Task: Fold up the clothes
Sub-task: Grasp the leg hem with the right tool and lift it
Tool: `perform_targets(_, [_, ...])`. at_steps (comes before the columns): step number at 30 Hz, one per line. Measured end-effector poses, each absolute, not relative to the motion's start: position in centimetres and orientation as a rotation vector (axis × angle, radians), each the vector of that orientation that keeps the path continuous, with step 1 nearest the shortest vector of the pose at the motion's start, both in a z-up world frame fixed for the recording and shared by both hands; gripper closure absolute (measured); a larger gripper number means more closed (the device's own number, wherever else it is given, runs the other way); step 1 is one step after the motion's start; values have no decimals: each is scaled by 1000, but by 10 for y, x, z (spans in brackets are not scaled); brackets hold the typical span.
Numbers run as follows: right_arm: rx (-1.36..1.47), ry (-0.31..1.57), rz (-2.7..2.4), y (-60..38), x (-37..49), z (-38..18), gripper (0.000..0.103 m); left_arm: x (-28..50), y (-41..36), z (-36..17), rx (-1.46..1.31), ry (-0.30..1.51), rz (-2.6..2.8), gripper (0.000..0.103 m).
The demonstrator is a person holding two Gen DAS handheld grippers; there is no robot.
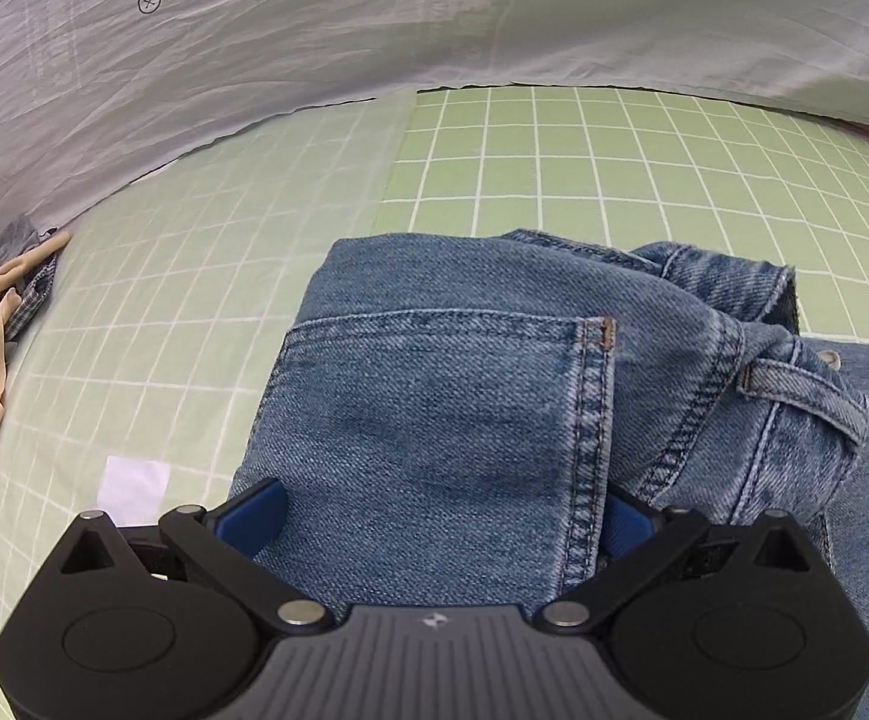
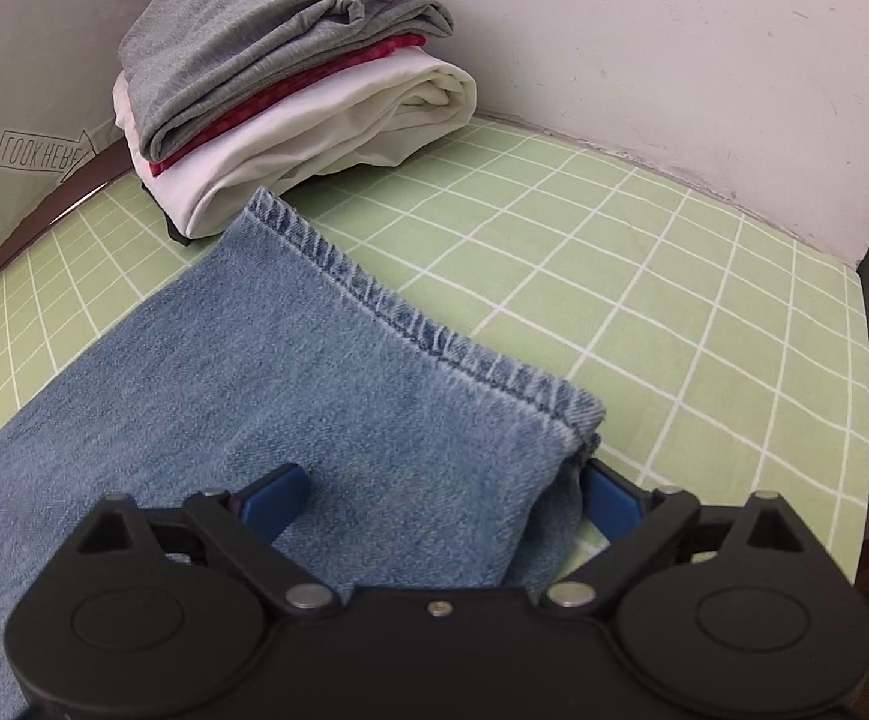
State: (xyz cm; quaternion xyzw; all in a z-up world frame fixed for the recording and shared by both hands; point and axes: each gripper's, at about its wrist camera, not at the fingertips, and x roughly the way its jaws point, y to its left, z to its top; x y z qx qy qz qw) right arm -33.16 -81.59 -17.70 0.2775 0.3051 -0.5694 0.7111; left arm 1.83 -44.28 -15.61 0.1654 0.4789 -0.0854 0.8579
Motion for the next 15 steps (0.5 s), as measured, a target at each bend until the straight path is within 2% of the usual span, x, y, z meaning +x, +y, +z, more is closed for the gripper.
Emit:
perform_targets(2, [611, 662, -1231, -812, -330, -174, 56, 18, -442, -156, 346, 1000, -180, 0])
perform_targets(3, [614, 657, -1213, -811, -329, -173, 62, 18, -442, -156, 344, 999, -182, 0])
perform_targets(5, [628, 643, -1184, -809, -328, -170, 83, 19, -441, -155, 347, 1006, -185, 0])
perform_targets(8, [669, 615, -1176, -810, -331, -162, 92, 25, -440, -152, 349, 1042, -196, 0])
perform_targets(15, [548, 546, -1066, -780, -305, -120, 94, 27, -426, -138, 298, 1084, -239, 0])
